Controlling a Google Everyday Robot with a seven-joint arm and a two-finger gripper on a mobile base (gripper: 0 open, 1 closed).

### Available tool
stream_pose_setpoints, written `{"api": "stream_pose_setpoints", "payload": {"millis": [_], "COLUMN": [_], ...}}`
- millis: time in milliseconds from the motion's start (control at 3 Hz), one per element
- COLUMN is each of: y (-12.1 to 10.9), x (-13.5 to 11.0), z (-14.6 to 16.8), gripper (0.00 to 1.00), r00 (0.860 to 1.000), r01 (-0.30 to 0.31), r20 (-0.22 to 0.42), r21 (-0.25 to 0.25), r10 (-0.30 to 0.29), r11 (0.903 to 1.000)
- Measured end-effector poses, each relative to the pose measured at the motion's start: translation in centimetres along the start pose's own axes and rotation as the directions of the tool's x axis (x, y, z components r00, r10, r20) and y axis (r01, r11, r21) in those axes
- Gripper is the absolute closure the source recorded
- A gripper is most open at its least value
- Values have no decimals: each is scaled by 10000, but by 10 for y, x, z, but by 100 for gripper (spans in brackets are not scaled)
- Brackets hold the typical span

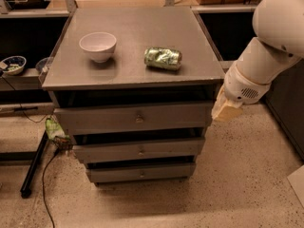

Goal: Open top drawer

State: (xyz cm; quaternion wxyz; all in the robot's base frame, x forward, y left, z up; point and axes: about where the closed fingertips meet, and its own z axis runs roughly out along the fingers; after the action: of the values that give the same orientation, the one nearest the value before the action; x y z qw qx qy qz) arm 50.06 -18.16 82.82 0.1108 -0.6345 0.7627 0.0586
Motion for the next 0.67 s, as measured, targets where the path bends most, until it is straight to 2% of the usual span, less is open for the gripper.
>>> {"api": "stream_pose_setpoints", "payload": {"millis": [333, 667], "y": [-19, -41], "x": [3, -1], "z": [31, 61], "gripper": [100, 100], "r00": [9978, 9932], "r01": [-599, -909], "r20": [317, 755], "r21": [273, 253], "r10": [590, 887], "r11": [9978, 9955]}}
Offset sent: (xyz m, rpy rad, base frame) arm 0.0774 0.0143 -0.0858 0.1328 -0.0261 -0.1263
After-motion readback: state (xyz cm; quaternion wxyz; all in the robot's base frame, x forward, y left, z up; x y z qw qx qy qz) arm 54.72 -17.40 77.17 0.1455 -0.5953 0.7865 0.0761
